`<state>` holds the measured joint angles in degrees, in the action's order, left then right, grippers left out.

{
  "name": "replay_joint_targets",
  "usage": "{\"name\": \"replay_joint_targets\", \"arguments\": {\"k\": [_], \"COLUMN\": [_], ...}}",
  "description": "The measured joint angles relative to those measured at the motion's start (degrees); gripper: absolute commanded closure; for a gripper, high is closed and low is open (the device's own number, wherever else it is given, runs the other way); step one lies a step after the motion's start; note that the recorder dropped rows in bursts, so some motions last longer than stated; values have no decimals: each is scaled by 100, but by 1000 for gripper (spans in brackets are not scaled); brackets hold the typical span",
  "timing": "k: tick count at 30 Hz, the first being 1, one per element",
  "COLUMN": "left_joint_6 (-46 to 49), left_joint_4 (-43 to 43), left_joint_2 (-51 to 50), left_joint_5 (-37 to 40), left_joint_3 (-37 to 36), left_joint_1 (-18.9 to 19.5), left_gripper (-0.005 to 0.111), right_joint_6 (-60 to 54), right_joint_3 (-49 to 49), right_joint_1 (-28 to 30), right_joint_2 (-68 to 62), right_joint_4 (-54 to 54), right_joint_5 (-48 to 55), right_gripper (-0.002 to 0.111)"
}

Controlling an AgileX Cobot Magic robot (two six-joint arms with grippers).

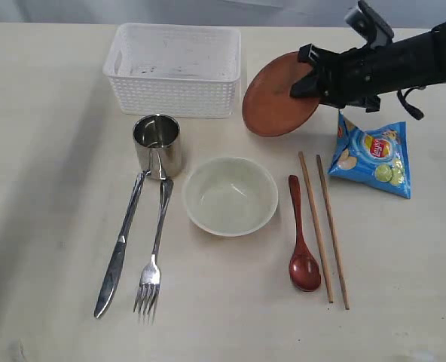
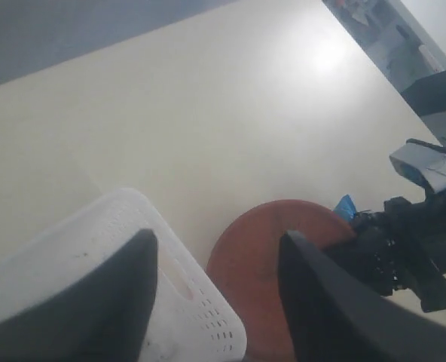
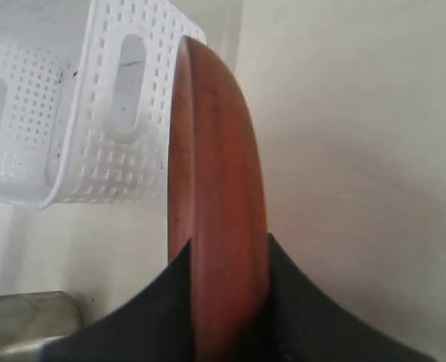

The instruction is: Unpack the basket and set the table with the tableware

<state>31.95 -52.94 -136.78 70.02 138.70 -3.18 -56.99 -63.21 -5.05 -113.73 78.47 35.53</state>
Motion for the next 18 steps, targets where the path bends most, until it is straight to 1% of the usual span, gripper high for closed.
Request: {"name": "replay_joint_targets", "arguments": {"k": [3, 10, 12, 13, 15, 16, 17, 18], "left_joint_6": [-12, -23, -23, -23, -23, -23, -23, -23], "left_joint_4": [0, 0, 0, 0, 0, 0, 0, 0], "left_joint_2": [0, 0, 0, 0, 0, 0, 0, 0], "left_joint_5": [0, 0, 0, 0, 0, 0, 0, 0], "left_joint_3": [0, 0, 0, 0, 0, 0, 0, 0], "left_joint_1": [0, 0, 0, 0, 0, 0, 0, 0], "left_gripper": [59, 59, 59, 59, 59, 59, 59, 59], "right_joint_6": [113, 223, 245, 271, 375, 399, 415, 416], "right_joint_3": [29, 61, 61, 61, 61, 61, 61, 71], "right_joint_1": [-98, -98, -98, -98, -98, -100, -100, -100], "right_joint_2": [-194, -387, -387, -387, -387, -387, -400, -424], "right_joint_4": [16, 192, 136, 111, -4, -96, -204, -281], "right_joint_5": [-25, -1, -1, -1, -55, -144, -222, -274], "right_gripper": [109, 108, 100, 87, 74, 68, 66, 65]}}
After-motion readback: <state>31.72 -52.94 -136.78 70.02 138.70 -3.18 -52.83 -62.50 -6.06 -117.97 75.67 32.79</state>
